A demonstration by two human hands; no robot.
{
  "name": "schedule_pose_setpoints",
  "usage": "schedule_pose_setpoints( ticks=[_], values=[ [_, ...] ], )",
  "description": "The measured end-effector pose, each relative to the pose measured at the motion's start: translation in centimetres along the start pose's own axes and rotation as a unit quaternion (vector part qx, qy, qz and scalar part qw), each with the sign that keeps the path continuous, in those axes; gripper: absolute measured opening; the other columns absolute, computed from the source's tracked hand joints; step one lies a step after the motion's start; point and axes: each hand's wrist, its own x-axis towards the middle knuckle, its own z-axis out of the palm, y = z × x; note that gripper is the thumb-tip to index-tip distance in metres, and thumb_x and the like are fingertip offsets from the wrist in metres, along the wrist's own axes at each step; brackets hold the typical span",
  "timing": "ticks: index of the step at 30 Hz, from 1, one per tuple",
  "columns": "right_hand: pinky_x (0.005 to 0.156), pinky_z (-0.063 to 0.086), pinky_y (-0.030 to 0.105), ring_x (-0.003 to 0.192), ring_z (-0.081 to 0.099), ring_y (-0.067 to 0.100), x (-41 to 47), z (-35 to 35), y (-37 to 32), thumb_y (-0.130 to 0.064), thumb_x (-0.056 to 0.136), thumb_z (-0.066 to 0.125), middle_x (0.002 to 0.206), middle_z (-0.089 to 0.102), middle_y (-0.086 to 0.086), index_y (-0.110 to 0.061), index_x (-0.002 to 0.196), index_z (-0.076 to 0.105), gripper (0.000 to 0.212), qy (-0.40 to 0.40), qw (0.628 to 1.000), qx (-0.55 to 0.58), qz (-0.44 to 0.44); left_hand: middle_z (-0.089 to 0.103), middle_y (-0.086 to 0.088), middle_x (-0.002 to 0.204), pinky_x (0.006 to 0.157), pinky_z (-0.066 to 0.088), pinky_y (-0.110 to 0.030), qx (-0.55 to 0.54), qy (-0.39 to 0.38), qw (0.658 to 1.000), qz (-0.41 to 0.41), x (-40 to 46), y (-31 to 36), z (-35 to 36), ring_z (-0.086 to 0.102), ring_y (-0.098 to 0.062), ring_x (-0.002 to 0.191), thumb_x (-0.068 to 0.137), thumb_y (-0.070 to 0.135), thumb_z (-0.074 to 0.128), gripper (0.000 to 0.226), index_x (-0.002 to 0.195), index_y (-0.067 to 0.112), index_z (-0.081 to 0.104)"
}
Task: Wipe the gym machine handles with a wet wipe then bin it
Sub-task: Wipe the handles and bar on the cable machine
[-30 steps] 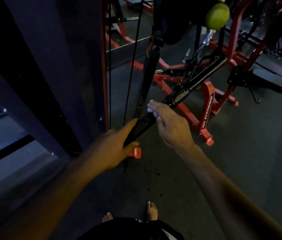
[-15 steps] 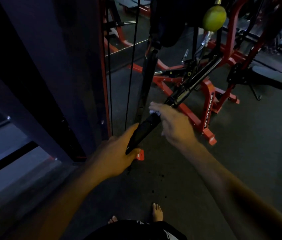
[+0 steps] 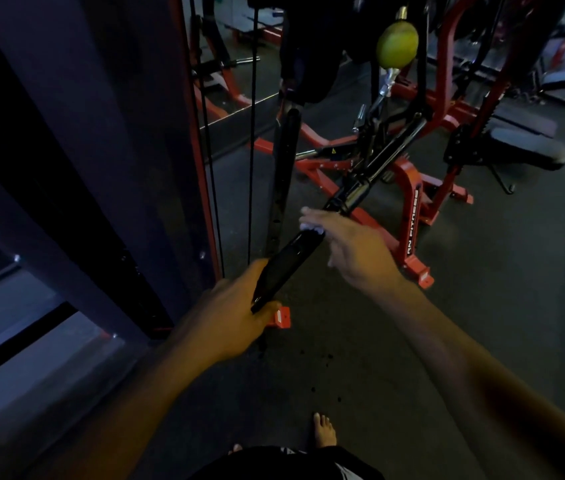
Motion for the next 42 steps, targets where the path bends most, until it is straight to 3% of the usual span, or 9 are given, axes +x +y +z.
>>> schedule_pose_setpoints(
  ticks=[4, 12, 17, 22, 25, 30, 33, 36, 42],
  values=[
    [0.06, 0.04, -0.003, 0.095, 0.067, 0.019, 0.6, 0.2, 1.0, 0.011, 0.092, 0.05, 0.147, 0.053, 0.001, -0.015, 0.138, 0.056, 0.053, 0.055, 0.996, 0.023, 0.069, 0.058, 0.0, 0.101, 0.06, 0.05, -0.027, 0.023, 0.007, 1.0, -0.014, -0.1, 0.7, -0.3, 0.064, -0.012, 0.078, 0.098, 0.046, 0.06, 0.049, 0.139, 0.042, 0.033],
    [0.076, 0.036, -0.007, 0.119, 0.055, 0.0, -0.5, 1.4, -3.1, -0.012, 0.092, 0.034, 0.149, 0.051, -0.003, -0.018, 0.138, 0.056, 0.051, -0.023, 0.999, 0.046, 0.002, 0.048, 0.006, 0.143, 0.083, 0.054, -0.035, 0.094, 0.081, 0.992, -0.014, -1.6, 1.8, 0.0, 0.061, -0.021, 0.117, 0.097, 0.044, 0.063, 0.066, 0.15, 0.039, 0.024],
    [0.092, 0.045, 0.011, 0.118, 0.056, -0.003, 0.6, 0.2, 1.4, -0.024, 0.092, 0.032, 0.145, 0.056, -0.005, -0.02, 0.143, 0.053, 0.055, 0.062, 0.993, 0.055, 0.086, 0.059, 0.01, 0.13, 0.081, 0.058, -0.043, 0.076, 0.108, 0.991, 0.017, -2.1, 2.1, -0.1, 0.065, -0.018, 0.104, 0.099, 0.047, 0.058, 0.046, 0.136, 0.042, 0.031],
    [0.107, 0.048, 0.028, 0.134, 0.053, 0.013, -0.9, 2.9, -2.7, 0.003, 0.093, 0.041, 0.144, 0.056, 0.006, -0.011, 0.134, 0.059, 0.047, 0.114, 0.983, 0.128, 0.061, 0.069, 0.01, 0.095, 0.066, 0.061, -0.034, -0.06, 0.047, 0.997, 0.003, -1.4, 1.2, -0.7, 0.069, -0.007, 0.071, 0.098, 0.04, 0.064, 0.038, 0.133, 0.04, 0.051],
    [0.092, 0.046, 0.006, 0.126, 0.057, 0.008, -1.4, 2.1, -2.4, 0.014, 0.089, 0.045, 0.148, 0.052, 0.001, -0.013, 0.136, 0.059, 0.056, 0.056, 0.989, 0.133, 0.023, 0.073, -0.001, 0.096, 0.057, 0.061, -0.034, -0.171, 0.003, 0.985, -0.024, -1.1, 0.9, -1.4, 0.072, -0.017, 0.065, 0.099, 0.027, 0.064, 0.036, 0.134, 0.033, 0.057],
    [0.049, 0.051, 0.017, 0.073, 0.065, 0.001, -0.5, 0.6, 0.7, 0.007, 0.095, 0.046, 0.149, 0.052, -0.001, -0.019, 0.14, 0.055, 0.052, 0.106, 0.984, 0.123, 0.076, 0.074, -0.003, 0.098, 0.053, 0.056, -0.033, -0.25, -0.034, 0.967, -0.043, -0.9, 1.1, -2.0, 0.069, -0.019, 0.063, 0.1, 0.03, 0.061, 0.029, 0.129, 0.034, 0.06],
    [0.054, 0.056, 0.019, 0.077, 0.071, 0.015, -1.3, 2.3, -1.7, 0.002, 0.096, 0.043, 0.151, 0.049, -0.002, -0.015, 0.139, 0.056, 0.048, 0.116, 0.982, 0.141, 0.053, 0.075, -0.005, 0.096, 0.048, 0.053, -0.032, -0.279, -0.057, 0.957, -0.047, -0.7, 1.6, -2.2, 0.067, -0.022, 0.061, 0.101, 0.033, 0.058, 0.023, 0.124, 0.033, 0.062],
    [0.079, 0.044, -0.002, 0.105, 0.062, 0.001, -1.9, 2.8, -3.3, 0.003, 0.093, 0.04, 0.149, 0.051, 0.002, -0.011, 0.139, 0.056, 0.051, 0.057, 0.99, 0.13, 0.013, 0.075, -0.01, 0.099, 0.045, 0.049, -0.03, -0.325, -0.091, 0.939, -0.067, -0.7, 1.7, -2.6, 0.064, -0.023, 0.059, 0.103, 0.035, 0.054, 0.027, 0.129, 0.032, 0.06],
    [0.07, 0.047, 0.001, 0.102, 0.065, 0.022, -0.7, 0.4, 0.7, 0.013, 0.091, 0.048, 0.149, 0.051, 0.005, -0.007, 0.138, 0.057, 0.051, 0.14, 0.982, 0.094, 0.082, 0.076, -0.011, 0.109, 0.043, 0.046, -0.028, -0.351, -0.132, 0.924, -0.078, -0.8, 1.5, -3.2, 0.058, -0.018, 0.058, 0.104, 0.038, 0.049, 0.031, 0.133, 0.028, 0.057]
  ],
)
